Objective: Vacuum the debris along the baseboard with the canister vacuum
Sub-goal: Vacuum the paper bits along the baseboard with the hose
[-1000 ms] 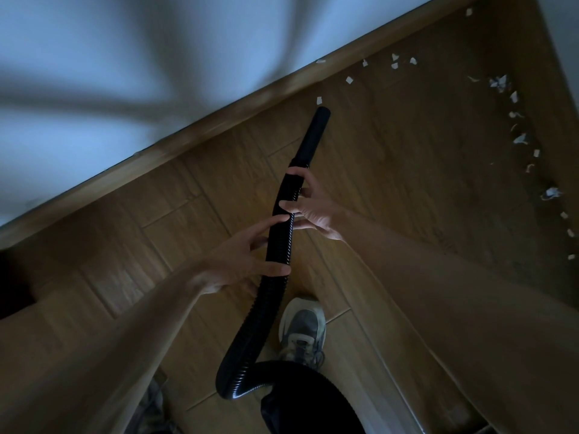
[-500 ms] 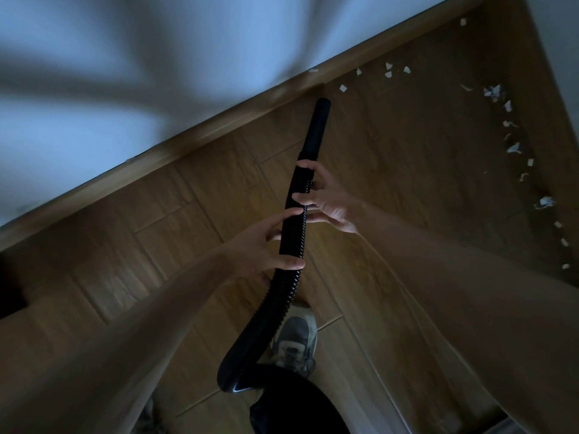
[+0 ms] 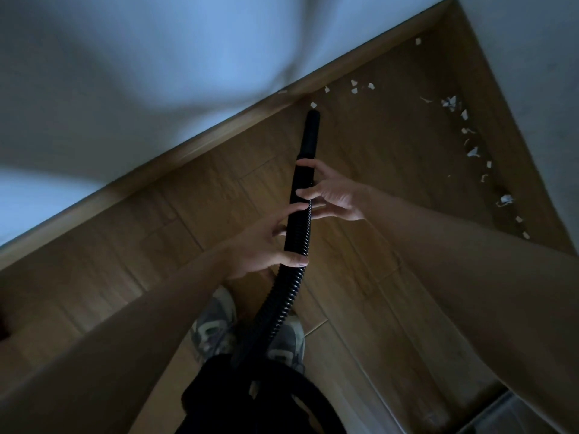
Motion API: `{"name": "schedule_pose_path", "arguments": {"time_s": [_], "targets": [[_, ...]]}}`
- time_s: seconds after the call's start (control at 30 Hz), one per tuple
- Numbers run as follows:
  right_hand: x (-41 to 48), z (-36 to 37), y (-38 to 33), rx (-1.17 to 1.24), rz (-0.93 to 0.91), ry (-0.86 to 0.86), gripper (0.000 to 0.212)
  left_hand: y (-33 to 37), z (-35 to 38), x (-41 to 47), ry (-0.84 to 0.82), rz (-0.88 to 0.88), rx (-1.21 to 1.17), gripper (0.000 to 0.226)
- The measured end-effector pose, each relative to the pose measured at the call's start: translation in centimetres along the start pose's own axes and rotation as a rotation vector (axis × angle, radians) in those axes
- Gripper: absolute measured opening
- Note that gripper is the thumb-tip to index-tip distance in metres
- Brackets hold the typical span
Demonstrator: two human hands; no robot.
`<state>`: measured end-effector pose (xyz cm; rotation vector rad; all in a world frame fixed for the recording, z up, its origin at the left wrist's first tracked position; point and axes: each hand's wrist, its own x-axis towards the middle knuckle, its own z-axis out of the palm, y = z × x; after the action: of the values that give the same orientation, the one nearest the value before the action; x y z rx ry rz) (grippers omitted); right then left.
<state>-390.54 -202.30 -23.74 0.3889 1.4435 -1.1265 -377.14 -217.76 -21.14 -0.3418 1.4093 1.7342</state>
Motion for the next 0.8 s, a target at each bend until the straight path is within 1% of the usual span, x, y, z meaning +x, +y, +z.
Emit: {"name": "schedule_pose_path", "arguments": {"time_s": [0.33,0.5,0.63,0.8], "targets": [[1.1,0.3,-1.7,-0.025,0.012,0.049,0.066,0.7,-2.1,1.0,-0.007,-0.036,-0.102,0.095],[1.7,0.9,-2.5,-0.054,0.007,0.083,0.068,1.0,-3.4,1.4,-0.031,-0.041,-0.127,0.099],[2.0,0.7,-3.0,-0.072,-0.004,0.109,0.069,1.2,-3.5,1.8,-0.021,-0.072,-0.165,0.087],[2.0,-1.1,-3.2,-0.093,-0.014,0.116,0.07,1.8,-2.8,2.8,-0.026,-0.084,-0.223,0.084]]}}
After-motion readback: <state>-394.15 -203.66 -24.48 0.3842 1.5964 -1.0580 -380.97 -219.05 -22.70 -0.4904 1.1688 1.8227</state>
